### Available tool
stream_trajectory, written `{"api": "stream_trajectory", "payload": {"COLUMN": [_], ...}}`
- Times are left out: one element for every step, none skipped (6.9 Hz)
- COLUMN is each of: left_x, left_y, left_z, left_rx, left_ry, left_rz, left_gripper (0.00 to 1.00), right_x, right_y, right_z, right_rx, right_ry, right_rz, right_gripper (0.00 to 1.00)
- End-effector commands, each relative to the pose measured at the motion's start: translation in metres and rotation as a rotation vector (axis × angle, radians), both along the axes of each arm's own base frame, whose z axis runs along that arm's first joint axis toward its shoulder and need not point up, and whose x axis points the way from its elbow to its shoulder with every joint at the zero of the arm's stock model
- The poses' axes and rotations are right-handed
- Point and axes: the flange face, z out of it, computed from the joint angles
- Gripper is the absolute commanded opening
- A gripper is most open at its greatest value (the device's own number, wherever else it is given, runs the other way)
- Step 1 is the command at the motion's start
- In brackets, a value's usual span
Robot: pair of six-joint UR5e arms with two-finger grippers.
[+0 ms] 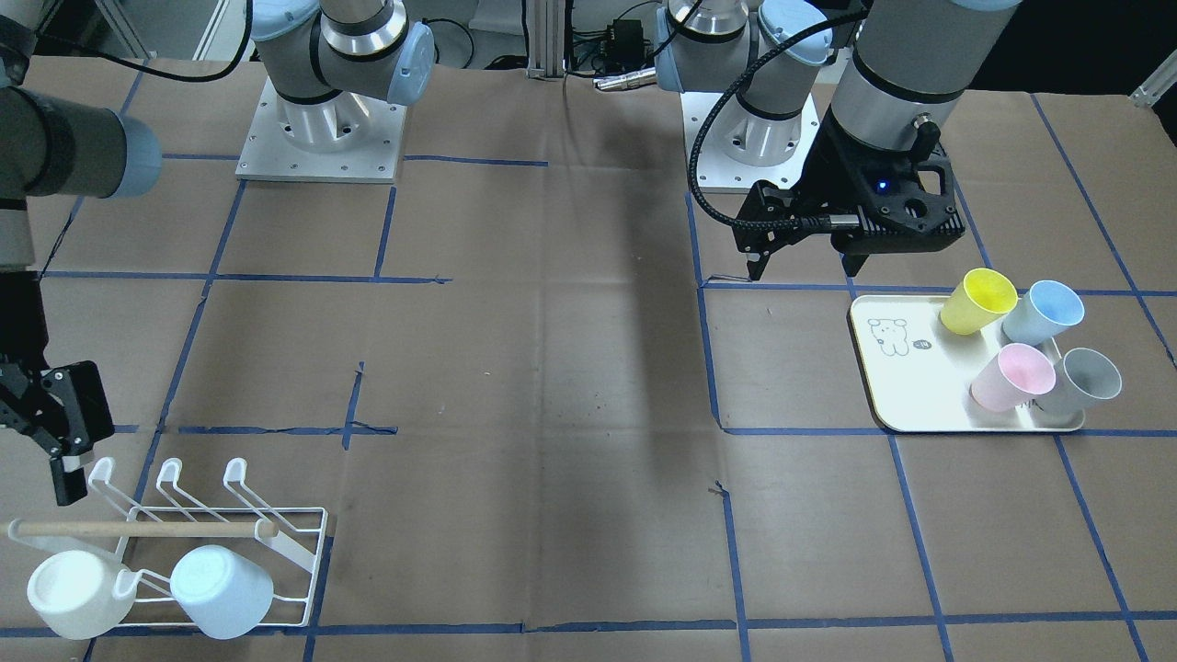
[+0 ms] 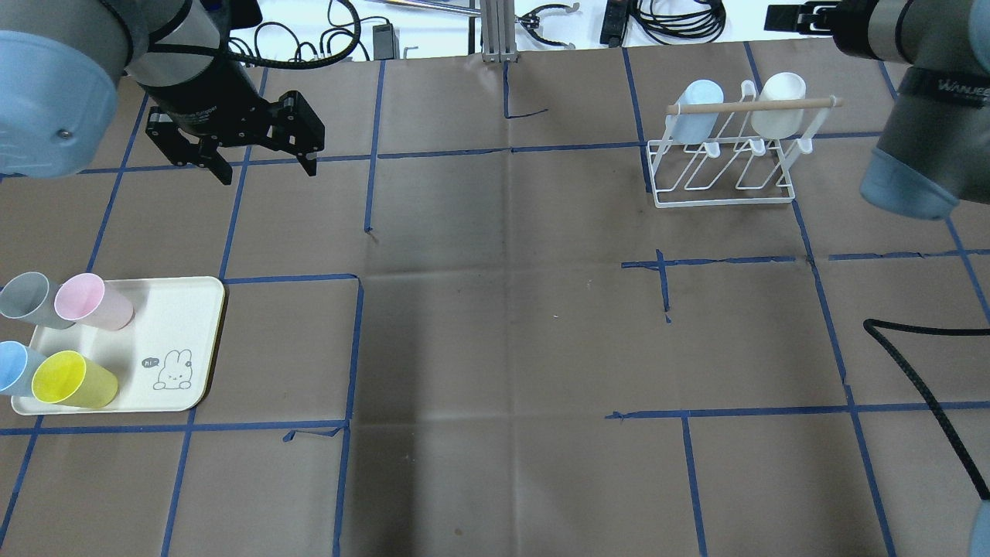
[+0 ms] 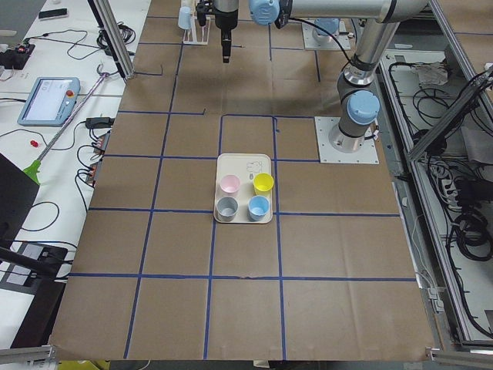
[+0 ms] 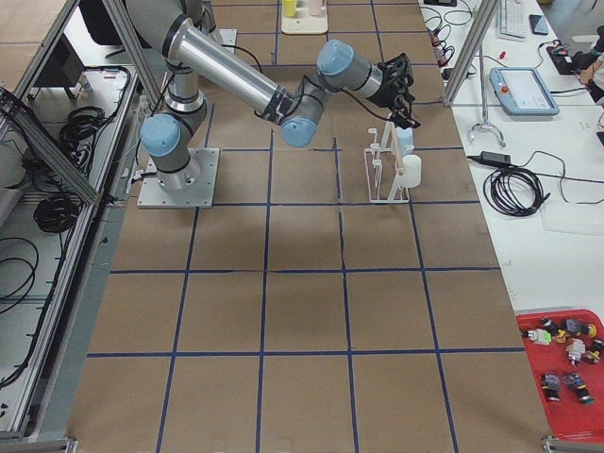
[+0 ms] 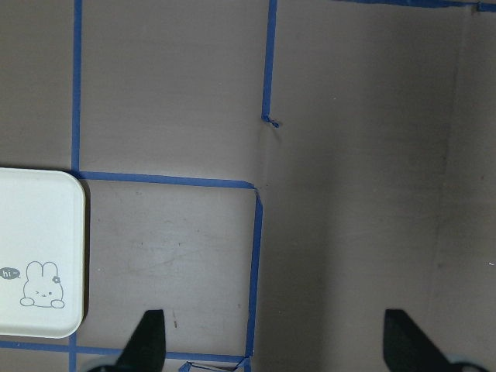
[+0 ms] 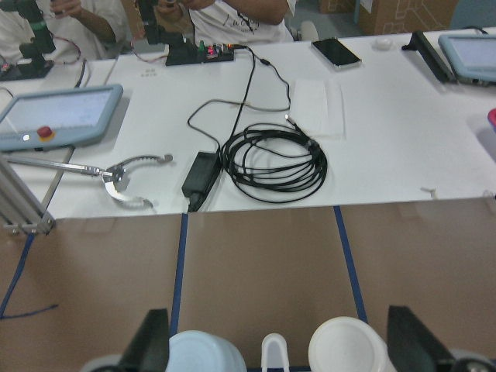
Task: Transfer IKEA cup to right arm and place on rack
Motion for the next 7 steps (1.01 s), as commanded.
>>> {"api": "stream_trajectory", "payload": {"left_x": [-0.001,-0.001,-0.001,-0.001,-0.001,-0.001,-0.001], "left_y": [0.0,0.0,0.0,0.0,0.0,0.0,-0.001], "left_z": [0.001,0.001,0.001,0.001,0.001,0.001,0.001], "left_rx": [-0.003,-0.001,-0.001,-0.001,-0.001,-0.004,-0.004], "left_ry": [0.0,0.0,0.0,0.0,0.0,0.0,0.0], "left_rz": [-0.001,-0.001,-0.001,-0.001,-0.001,-0.001,-0.001], "left_gripper": [1.0,1.0,1.0,1.0,1.0,1.0,1.0], "right_x": [0.047,0.057,0.072,0.09,0.106,0.118,0.129], "right_y": [0.028,0.043,0.064,0.082,0.095,0.107,0.119], "right_z": [0.022,0.024,0.026,0.018,0.021,0.036,0.05], "right_rx": [0.295,0.456,0.606,0.764,0.895,0.951,0.946], "right_ry": [-0.027,-0.06,-0.085,-0.101,-0.11,-0.073,-0.003], "right_rz": [0.033,0.048,0.072,0.102,0.134,0.146,0.144], "right_gripper": [1.0,1.0,1.0,1.0,1.0,1.0,1.0]}}
